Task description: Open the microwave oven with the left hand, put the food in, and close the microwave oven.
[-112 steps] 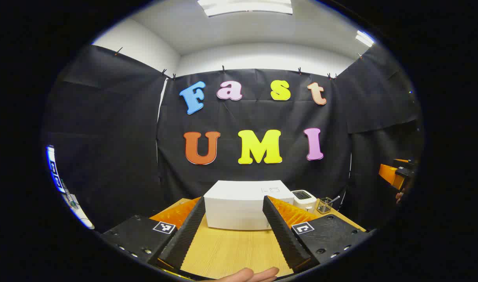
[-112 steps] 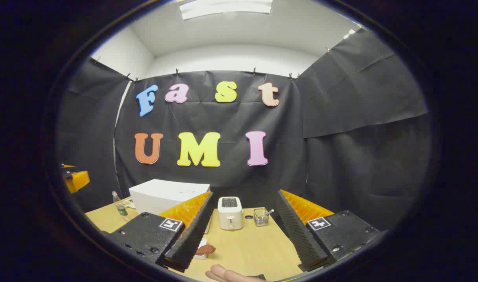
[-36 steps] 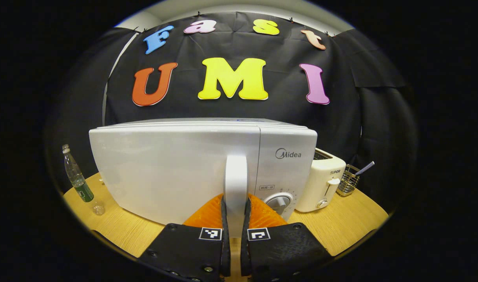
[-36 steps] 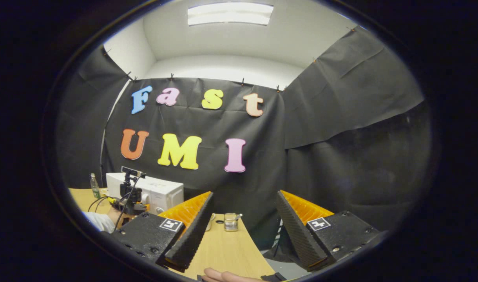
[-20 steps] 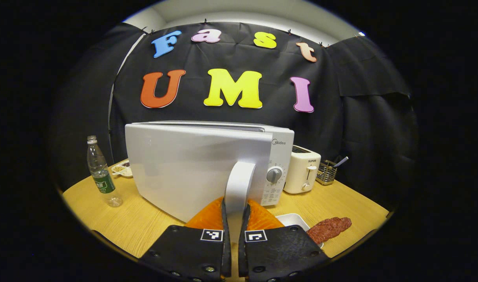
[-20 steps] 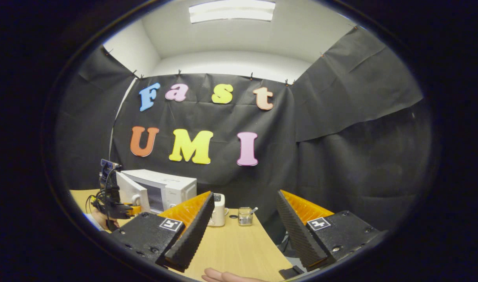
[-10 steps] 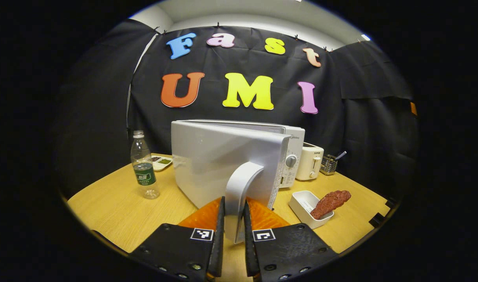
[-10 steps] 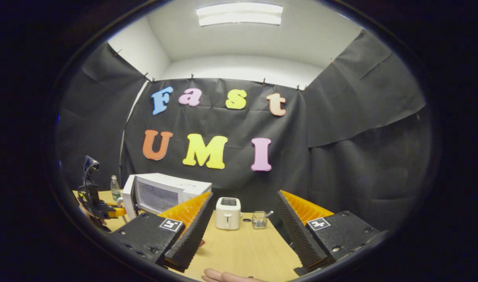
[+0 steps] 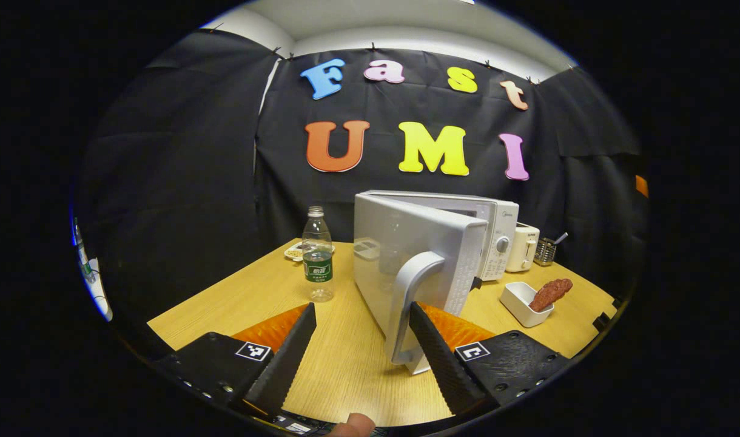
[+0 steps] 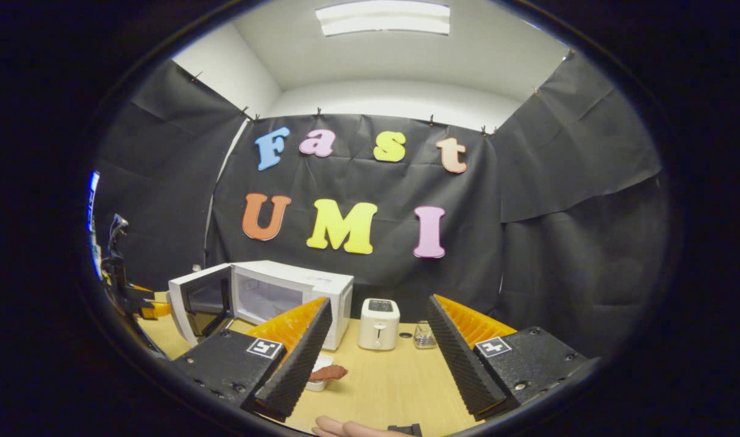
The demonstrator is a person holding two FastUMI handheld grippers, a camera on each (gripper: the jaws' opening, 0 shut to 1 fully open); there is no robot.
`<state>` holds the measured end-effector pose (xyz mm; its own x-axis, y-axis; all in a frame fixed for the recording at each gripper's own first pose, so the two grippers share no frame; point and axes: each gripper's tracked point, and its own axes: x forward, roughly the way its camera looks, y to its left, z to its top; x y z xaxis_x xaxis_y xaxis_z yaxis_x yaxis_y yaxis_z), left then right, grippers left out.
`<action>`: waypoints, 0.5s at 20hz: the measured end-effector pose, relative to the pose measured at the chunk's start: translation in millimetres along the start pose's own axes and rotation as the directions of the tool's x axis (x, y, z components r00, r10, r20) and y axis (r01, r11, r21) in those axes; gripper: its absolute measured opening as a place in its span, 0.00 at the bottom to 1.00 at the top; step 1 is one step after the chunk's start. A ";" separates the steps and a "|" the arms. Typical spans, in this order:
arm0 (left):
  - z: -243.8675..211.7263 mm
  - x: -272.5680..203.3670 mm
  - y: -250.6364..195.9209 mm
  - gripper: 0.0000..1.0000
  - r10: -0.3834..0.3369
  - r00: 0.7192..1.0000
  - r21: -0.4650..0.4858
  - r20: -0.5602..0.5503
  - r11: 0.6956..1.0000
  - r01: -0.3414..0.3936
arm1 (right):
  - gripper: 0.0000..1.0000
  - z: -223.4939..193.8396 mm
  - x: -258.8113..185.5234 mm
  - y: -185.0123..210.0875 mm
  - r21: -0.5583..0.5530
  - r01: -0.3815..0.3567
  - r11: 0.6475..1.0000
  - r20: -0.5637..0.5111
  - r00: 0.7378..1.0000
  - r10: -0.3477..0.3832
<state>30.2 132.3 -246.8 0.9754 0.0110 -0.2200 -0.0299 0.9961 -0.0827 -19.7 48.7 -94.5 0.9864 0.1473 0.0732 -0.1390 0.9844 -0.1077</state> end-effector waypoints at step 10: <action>39.8 -47.9 40.2 0.93 0.089 0.994 -0.003 0.061 0.996 -0.089 | 1.00 -28.8 30.9 34.3 0.009 -0.092 0.996 -0.125 0.988 0.092</action>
<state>-9.1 175.3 -200.9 0.9804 0.1051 -0.1669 -0.1174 0.9909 -0.0662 8.6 84.3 -124.5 0.9726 0.2242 -0.0613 -0.2297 0.9675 -0.1055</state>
